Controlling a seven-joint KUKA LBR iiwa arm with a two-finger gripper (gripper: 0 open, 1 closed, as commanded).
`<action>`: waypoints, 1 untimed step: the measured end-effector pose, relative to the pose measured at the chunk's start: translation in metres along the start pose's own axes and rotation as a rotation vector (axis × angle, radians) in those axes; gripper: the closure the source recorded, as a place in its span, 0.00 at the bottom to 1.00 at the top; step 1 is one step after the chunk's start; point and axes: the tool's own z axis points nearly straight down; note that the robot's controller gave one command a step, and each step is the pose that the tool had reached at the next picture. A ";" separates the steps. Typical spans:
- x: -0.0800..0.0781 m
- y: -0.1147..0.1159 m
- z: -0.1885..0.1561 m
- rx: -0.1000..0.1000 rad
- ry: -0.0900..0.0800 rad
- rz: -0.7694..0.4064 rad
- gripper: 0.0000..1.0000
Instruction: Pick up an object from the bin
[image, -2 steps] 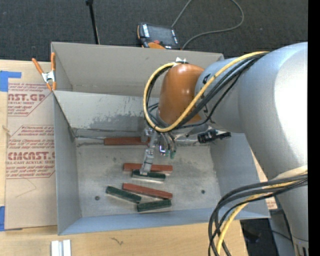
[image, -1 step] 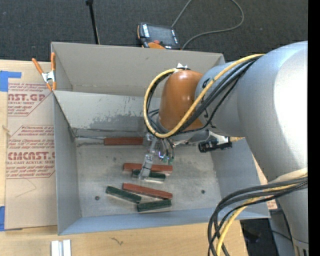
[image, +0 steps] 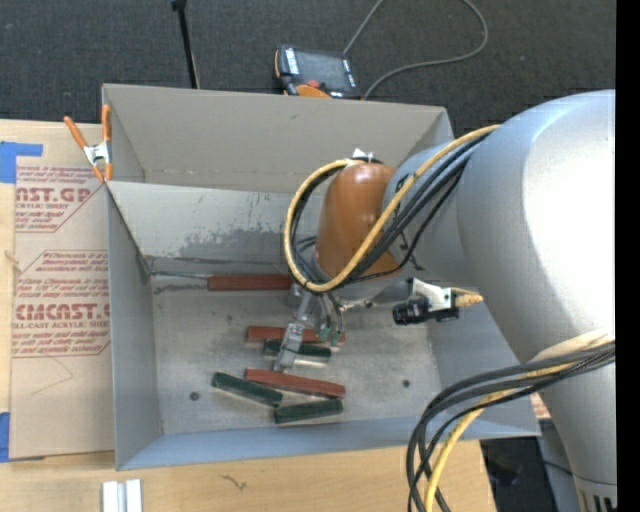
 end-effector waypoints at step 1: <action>0.000 0.000 0.000 -0.001 -0.003 -0.001 0.00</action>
Offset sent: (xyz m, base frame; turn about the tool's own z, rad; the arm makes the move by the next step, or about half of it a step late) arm 0.0000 0.0000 0.0000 0.0000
